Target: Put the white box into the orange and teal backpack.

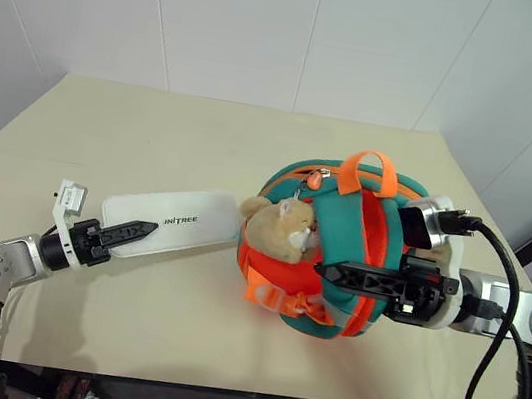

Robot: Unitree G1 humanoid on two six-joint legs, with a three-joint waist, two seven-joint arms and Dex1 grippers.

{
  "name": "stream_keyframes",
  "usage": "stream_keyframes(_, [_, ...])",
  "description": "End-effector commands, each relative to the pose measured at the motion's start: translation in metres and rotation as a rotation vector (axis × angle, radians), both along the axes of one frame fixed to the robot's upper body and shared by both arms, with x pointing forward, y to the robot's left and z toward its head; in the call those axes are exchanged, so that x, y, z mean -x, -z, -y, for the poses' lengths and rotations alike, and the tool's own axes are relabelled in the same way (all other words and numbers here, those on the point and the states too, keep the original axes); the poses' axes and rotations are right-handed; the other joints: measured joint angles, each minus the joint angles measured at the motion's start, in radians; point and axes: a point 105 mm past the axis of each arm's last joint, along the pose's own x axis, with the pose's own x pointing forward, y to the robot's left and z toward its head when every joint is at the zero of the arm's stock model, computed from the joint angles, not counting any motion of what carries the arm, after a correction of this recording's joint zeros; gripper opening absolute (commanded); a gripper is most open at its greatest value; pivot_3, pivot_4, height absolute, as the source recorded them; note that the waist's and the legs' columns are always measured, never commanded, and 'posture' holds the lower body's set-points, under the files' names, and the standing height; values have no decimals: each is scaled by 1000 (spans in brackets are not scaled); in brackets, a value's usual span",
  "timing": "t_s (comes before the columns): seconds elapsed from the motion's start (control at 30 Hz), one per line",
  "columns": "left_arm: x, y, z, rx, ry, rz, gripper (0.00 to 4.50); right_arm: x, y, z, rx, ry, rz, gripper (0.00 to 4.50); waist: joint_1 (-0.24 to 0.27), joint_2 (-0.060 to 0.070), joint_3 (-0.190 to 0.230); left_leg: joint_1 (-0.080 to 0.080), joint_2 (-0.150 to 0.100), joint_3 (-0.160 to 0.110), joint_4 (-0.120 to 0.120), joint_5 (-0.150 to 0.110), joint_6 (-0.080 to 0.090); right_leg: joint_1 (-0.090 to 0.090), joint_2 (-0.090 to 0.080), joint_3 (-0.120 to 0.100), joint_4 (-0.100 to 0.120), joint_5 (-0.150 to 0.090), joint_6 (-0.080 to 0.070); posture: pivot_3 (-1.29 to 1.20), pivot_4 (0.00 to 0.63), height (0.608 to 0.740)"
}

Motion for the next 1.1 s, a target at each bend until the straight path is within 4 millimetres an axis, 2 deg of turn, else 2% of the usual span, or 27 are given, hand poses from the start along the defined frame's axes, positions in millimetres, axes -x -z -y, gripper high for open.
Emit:
stream_keyframes(0.03, [6,-19,-1,6,4,88,1307,-4,3,6,16,13,-4,27,0,0,0,0,0,0,0,0,0,0,0,0,0,0,0,0,150,740])
stream_keyframes(0.2, [25,-47,6,-5,67,196,1307,-8,8,4,23,18,2,27,7,0,0,0,0,0,0,0,0,0,0,0,0,0,0,0,150,740])
stream_keyframes(0.3, [42,-73,5,8,89,303,1307,-11,11,4,25,26,6,27,6,0,0,0,0,0,0,0,0,0,0,0,0,0,0,0,150,740])
stream_keyframes(0.5, [59,-96,20,57,162,443,1307,-17,20,6,40,48,2,27,7,0,0,0,0,0,1,0,0,0,0,0,0,0,0,0,150,740])
stream_keyframes(0.7, [49,-105,34,60,158,550,1307,-18,24,5,52,44,7,27,9,0,0,0,0,0,3,0,0,1,0,0,0,1,1,0,150,740])
stream_keyframes(0.93, [17,-105,51,-45,151,686,1307,-14,25,2,48,36,14,27,8,-1,0,0,0,0,4,0,0,1,1,0,0,1,1,0,150,740])
stream_keyframes(1.1, [14,-105,56,-122,233,736,1307,-12,25,3,42,44,18,27,7,-1,0,0,0,0,2,0,0,1,1,0,0,1,1,0,150,740])
